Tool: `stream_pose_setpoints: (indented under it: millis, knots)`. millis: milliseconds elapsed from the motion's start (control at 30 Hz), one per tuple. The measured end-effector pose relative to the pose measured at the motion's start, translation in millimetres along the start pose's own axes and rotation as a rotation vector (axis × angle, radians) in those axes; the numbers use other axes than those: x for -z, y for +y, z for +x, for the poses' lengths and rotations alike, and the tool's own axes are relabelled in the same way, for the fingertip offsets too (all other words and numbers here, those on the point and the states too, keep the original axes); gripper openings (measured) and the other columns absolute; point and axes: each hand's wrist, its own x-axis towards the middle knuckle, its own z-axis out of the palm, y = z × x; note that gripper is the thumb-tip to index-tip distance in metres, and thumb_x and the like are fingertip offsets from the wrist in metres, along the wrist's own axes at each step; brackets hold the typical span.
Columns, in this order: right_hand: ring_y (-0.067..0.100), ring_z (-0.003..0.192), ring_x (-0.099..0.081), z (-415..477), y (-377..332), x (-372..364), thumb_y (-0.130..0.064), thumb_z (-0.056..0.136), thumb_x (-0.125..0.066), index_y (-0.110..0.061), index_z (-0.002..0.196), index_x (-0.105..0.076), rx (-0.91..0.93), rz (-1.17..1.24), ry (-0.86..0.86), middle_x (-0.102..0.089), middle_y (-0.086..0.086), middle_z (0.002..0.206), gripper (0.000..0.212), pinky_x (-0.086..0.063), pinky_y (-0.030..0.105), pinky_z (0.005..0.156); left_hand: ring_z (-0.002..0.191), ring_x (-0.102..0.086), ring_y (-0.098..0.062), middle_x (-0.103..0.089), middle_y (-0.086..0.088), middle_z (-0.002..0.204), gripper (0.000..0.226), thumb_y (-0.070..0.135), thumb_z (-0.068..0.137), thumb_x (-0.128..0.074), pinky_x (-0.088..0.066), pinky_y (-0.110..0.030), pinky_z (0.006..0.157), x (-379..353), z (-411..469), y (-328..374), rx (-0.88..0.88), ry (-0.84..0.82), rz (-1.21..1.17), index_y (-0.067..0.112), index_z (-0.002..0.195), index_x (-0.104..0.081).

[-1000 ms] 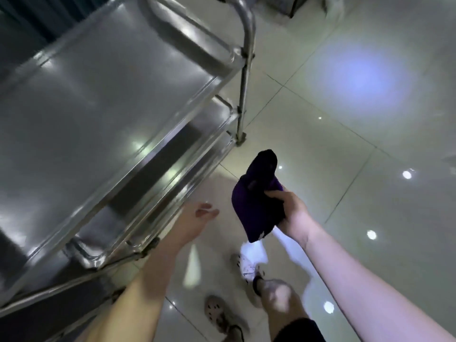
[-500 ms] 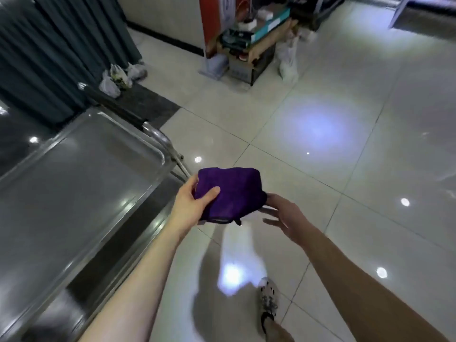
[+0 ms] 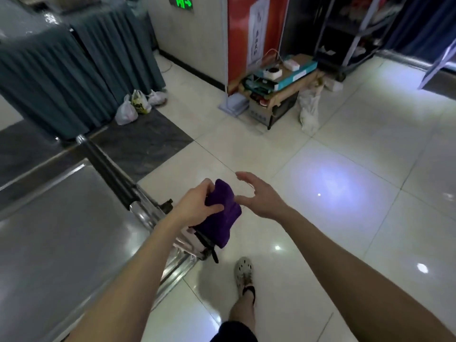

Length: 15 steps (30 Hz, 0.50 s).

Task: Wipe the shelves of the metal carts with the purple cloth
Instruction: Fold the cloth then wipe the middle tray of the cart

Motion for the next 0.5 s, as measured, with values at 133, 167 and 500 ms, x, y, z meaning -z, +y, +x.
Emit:
stream_pose_setpoints:
  millis: [133,167,500]
  knots:
    - [0.017,0.121,-0.064,97,-27,32,-0.025,0.099,-0.076,-0.027,0.146,-0.062,-0.031,-0.088,-0.213,-0.068,-0.005,0.134,0.050,-0.059,0.033,0.092,0.096,-0.071,-0.012,-0.073,0.009,0.107,0.035,0.025,0.094,-0.083,-0.063,-0.034,0.077,28,79,-1,-0.029,-0.102,-0.027,0.032,0.106,-0.052]
    - [0.019,0.113,-0.067,118,-33,38,-0.024,0.099,-0.076,-0.025,0.133,-0.070,0.008,-0.136,-0.231,-0.073,-0.003,0.122,0.034,-0.060,0.040,0.093,0.096,-0.071,-0.008,-0.073,0.012,0.108,0.037,0.025,0.092,-0.084,-0.061,-0.027,0.073,38,94,-3,-0.032,-0.112,-0.035,0.034,0.107,-0.051]
    - [0.012,0.098,-0.070,352,-102,32,-0.015,0.097,-0.073,-0.036,0.102,-0.066,0.204,-0.212,-0.384,-0.071,-0.012,0.103,0.023,-0.062,0.034,0.082,0.083,-0.070,-0.018,-0.074,0.011,0.084,0.015,0.040,0.093,-0.080,-0.057,-0.039,0.075,152,194,-104,0.365,0.202,0.044,0.033,0.095,-0.067]
